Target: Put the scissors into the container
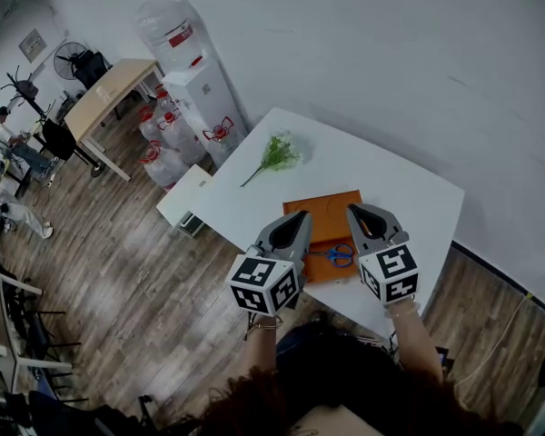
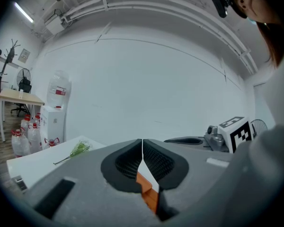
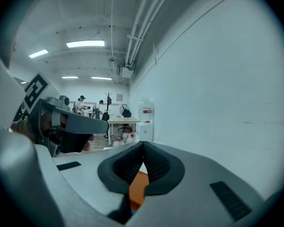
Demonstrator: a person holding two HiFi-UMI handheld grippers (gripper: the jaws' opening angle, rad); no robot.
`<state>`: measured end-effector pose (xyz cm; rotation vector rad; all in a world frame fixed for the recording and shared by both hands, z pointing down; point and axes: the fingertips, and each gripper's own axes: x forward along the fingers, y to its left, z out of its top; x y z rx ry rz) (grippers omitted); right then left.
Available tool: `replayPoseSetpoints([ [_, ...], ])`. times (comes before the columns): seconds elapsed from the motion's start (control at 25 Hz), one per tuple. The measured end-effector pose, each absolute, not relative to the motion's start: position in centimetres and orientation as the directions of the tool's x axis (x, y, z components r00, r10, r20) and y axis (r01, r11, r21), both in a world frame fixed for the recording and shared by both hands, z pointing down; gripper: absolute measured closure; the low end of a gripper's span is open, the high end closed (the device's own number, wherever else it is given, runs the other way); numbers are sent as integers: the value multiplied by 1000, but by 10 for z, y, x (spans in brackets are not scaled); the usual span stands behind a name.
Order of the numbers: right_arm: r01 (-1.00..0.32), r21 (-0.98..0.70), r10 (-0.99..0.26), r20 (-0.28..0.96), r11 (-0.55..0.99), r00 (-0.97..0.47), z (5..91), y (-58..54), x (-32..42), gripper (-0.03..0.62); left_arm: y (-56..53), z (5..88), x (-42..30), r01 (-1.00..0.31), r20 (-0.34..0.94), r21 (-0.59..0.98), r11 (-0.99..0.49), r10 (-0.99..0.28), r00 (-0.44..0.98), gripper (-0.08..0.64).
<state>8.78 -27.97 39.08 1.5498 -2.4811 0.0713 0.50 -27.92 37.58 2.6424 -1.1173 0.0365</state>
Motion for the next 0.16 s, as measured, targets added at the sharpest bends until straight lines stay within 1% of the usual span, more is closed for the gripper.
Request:
replayPoseSetpoints([
  [0.16, -894, 67, -883, 202, 444, -423, 391, -282, 88, 594, -280, 379, 7, -704, 132, 239, -669, -696, 706, 538],
])
